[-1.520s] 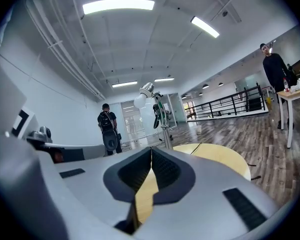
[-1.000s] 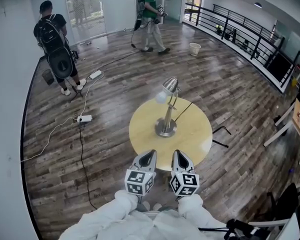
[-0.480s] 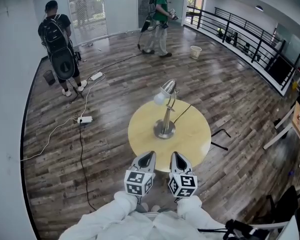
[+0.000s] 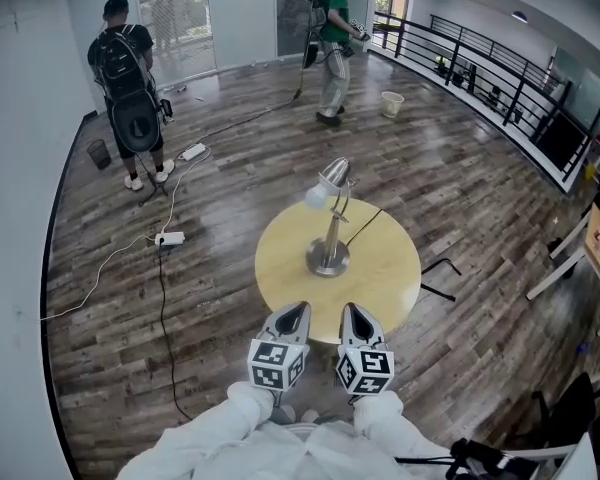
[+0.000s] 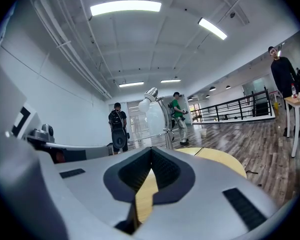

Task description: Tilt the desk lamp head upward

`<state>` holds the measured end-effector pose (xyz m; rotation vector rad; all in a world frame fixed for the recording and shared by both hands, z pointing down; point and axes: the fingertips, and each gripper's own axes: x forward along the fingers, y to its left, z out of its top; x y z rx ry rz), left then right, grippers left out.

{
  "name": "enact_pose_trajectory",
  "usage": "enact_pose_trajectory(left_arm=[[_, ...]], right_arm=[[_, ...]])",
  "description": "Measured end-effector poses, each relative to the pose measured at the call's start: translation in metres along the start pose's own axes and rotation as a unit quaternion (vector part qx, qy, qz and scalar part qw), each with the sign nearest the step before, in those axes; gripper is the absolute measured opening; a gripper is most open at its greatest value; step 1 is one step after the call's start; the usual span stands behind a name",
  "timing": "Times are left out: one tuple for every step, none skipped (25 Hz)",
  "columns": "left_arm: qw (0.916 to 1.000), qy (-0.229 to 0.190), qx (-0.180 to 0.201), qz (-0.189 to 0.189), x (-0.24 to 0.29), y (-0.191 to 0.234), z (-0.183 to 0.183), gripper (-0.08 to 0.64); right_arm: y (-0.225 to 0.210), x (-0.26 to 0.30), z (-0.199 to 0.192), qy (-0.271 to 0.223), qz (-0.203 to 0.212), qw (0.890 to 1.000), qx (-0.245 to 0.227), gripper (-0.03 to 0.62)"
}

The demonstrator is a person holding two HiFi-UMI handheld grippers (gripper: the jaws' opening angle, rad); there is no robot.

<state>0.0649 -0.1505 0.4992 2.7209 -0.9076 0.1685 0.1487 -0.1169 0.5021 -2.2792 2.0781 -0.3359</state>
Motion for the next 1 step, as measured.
enact_pose_trajectory(left_arm=[[1.0, 0.001, -0.001, 0.001, -0.0001, 0.0004, -0.0011, 0.002]], right_arm=[[-0.0009, -0.0004, -0.001, 0.0, -0.001, 1.0, 0.002, 0.014]])
